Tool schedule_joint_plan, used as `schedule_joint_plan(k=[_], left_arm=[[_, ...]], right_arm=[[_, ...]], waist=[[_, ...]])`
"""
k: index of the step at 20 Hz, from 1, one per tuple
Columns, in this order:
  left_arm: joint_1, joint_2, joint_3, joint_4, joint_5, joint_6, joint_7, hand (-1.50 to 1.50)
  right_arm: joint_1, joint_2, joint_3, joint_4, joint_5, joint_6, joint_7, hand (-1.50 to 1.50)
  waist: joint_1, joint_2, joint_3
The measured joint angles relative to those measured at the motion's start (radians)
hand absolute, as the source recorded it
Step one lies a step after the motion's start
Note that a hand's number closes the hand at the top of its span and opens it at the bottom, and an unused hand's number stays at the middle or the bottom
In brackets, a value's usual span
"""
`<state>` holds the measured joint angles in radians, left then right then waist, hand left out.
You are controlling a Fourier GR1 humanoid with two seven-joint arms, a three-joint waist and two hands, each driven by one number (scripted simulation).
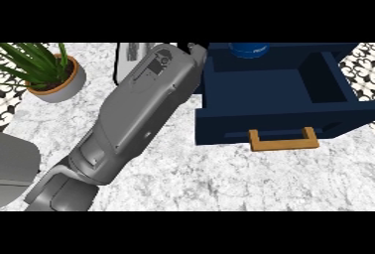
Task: Pick up the can, place it into the drawer and close the drawer
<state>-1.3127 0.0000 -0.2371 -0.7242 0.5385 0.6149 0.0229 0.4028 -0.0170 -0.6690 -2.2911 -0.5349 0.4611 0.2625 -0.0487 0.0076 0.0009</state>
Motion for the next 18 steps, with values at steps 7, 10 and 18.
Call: schedule_joint_plan(k=[7,10,18], left_arm=[[-0.057,0.0,-0.098,0.101,0.122,0.033,-0.05,1.5],[-0.075,0.0,-0.131,0.138,0.166,0.046,-0.067,1.5],[-0.091,0.0,-0.236,0.198,0.26,0.079,-0.088,-1.5]], right_arm=[[-0.042,-0.011,0.014,0.011,0.015,-0.015,0.022,-1.5],[-0.042,-0.006,0.015,0.008,0.008,-0.013,0.025,-1.5],[-0.038,-0.007,0.016,-0.013,-0.007,-0.02,0.048,-1.5]], waist=[[-0.013,0.004,0.001],[-0.019,0.004,0.001],[-0.031,0.006,0.001]])
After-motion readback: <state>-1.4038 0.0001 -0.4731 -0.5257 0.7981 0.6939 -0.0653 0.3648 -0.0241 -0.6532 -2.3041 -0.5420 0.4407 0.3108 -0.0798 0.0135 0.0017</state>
